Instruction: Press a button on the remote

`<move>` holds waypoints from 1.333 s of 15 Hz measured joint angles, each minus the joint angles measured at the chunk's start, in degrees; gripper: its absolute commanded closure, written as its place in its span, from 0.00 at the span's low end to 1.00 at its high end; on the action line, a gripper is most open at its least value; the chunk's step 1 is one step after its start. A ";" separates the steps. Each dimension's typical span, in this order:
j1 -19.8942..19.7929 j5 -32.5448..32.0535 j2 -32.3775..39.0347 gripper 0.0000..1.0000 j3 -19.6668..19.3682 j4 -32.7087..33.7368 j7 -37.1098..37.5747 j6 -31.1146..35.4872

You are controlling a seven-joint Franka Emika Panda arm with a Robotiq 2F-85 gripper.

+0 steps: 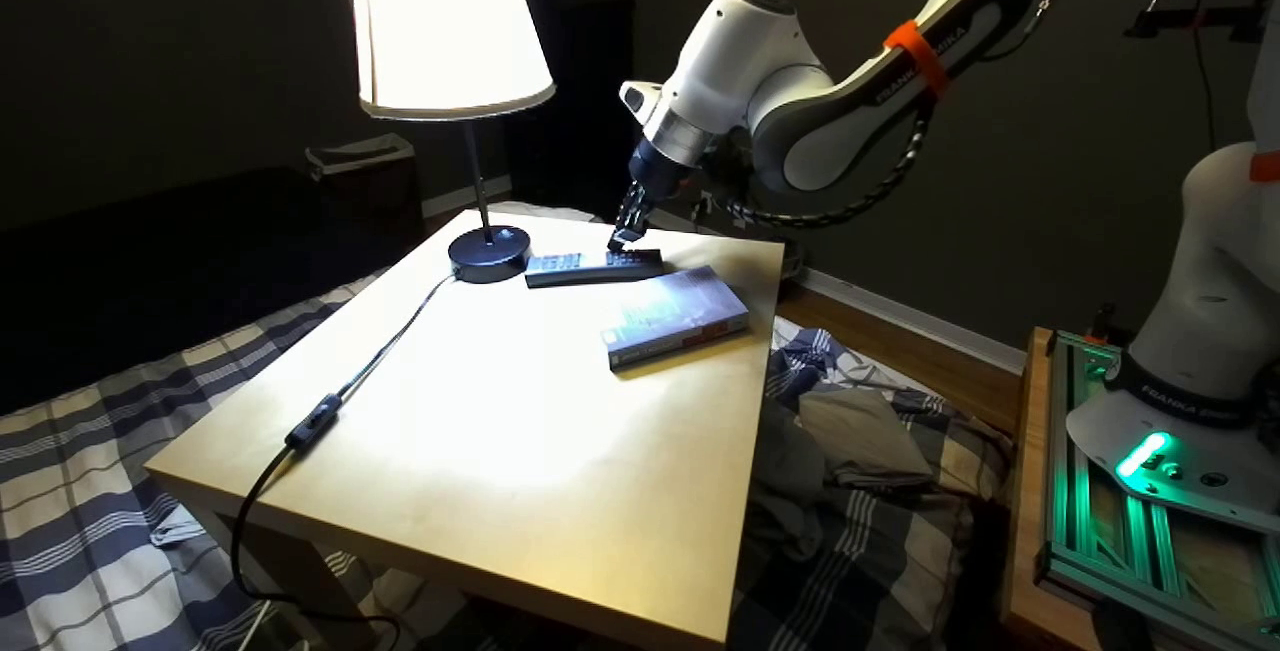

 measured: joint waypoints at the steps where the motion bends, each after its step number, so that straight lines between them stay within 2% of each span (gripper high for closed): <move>1: 0.12 -0.24 0.00 1.00 -0.11 0.01 0.23 0.00; 20: 1.17 -2.43 -0.05 1.00 -0.74 0.29 3.52 0.53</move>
